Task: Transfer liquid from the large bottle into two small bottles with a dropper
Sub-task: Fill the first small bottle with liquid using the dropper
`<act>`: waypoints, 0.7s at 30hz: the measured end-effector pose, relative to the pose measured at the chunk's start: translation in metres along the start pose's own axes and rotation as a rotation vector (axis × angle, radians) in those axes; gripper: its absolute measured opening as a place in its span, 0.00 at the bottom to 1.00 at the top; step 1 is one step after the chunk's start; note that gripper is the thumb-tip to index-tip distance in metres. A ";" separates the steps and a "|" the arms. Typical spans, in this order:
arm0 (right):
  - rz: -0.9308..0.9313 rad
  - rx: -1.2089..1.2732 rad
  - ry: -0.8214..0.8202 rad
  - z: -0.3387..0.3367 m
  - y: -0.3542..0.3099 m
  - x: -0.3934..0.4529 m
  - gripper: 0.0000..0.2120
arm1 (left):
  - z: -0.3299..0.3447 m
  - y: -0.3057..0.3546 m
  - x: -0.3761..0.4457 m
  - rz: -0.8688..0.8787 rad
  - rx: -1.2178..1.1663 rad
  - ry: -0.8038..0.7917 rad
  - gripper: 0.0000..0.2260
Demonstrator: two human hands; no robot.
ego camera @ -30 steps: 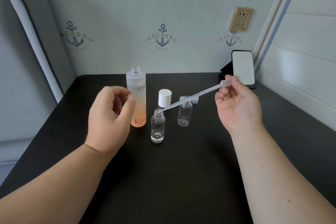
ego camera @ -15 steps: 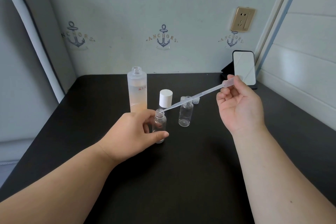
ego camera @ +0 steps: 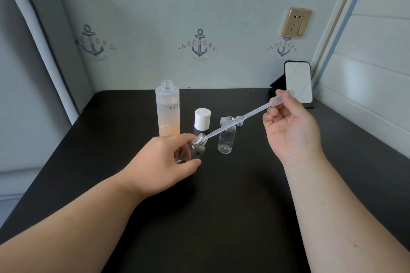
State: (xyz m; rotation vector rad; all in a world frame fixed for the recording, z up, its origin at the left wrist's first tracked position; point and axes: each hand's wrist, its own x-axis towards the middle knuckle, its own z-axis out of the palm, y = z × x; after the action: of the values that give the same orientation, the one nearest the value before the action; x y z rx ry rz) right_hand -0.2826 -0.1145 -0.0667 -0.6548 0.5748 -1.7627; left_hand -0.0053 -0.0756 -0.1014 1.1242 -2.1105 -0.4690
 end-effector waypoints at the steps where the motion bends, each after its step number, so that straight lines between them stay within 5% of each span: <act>1: 0.003 -0.008 0.000 0.000 0.000 0.000 0.05 | 0.000 0.000 0.000 0.002 0.005 0.001 0.15; 21: -0.001 -0.080 -0.040 0.001 0.000 0.000 0.12 | 0.000 0.005 0.000 -0.012 0.058 0.011 0.14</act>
State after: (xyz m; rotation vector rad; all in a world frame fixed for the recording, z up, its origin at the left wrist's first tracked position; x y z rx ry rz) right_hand -0.2818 -0.1143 -0.0664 -0.7440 0.6202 -1.7304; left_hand -0.0081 -0.0733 -0.0987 1.1694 -2.1213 -0.4091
